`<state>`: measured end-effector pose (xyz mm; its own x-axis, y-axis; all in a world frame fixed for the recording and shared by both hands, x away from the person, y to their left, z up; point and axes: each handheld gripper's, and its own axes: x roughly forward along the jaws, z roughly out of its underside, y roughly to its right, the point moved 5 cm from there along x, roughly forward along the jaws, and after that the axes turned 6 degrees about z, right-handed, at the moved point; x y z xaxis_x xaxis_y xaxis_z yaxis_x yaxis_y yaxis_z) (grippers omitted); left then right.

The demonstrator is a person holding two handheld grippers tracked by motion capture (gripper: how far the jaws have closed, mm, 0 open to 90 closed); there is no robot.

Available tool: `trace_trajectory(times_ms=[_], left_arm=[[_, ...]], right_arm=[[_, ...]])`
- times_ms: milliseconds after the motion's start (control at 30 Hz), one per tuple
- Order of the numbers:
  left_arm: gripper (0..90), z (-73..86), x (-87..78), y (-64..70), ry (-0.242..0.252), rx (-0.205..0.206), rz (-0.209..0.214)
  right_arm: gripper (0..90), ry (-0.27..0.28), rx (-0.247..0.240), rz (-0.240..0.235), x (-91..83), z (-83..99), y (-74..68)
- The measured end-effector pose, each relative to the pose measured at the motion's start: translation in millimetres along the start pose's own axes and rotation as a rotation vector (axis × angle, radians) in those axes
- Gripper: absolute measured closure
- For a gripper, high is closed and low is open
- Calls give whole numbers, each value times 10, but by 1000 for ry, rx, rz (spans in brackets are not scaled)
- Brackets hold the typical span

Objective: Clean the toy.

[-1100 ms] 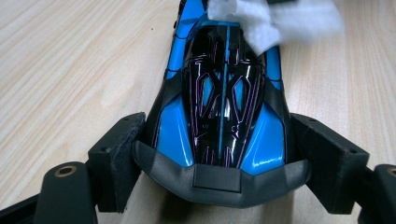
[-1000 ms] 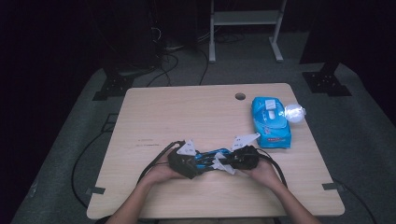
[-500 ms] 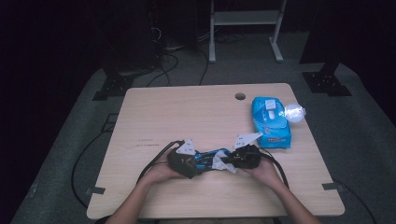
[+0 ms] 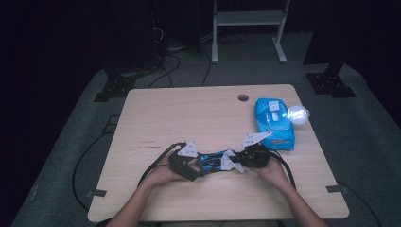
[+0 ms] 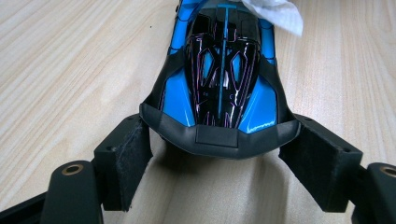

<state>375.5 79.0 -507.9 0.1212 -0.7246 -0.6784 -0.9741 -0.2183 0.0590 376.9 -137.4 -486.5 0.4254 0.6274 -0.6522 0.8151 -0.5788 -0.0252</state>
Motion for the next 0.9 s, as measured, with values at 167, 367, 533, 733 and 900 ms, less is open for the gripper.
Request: trace_trajectory(times_ms=[167,367,533,733,900], left_arm=[[246,-5,9,5,2,2,-5],[247,-9,22,8,6,-3,-10],[247,-23,35,15,1,-2,-9],[250,-16,26,13,4,1,-17],[333,-38,26,41,16,11,-10]], right_arm=[[801,8,-47,-19,29,-61,-129],[803,26,-74,-56,142,-232,-283],[802,4,-128,-111,375,-401,-546],[807,-15,-115,-115,425,-459,-509],[806,-18,-100,-71,381,-467,-462]])
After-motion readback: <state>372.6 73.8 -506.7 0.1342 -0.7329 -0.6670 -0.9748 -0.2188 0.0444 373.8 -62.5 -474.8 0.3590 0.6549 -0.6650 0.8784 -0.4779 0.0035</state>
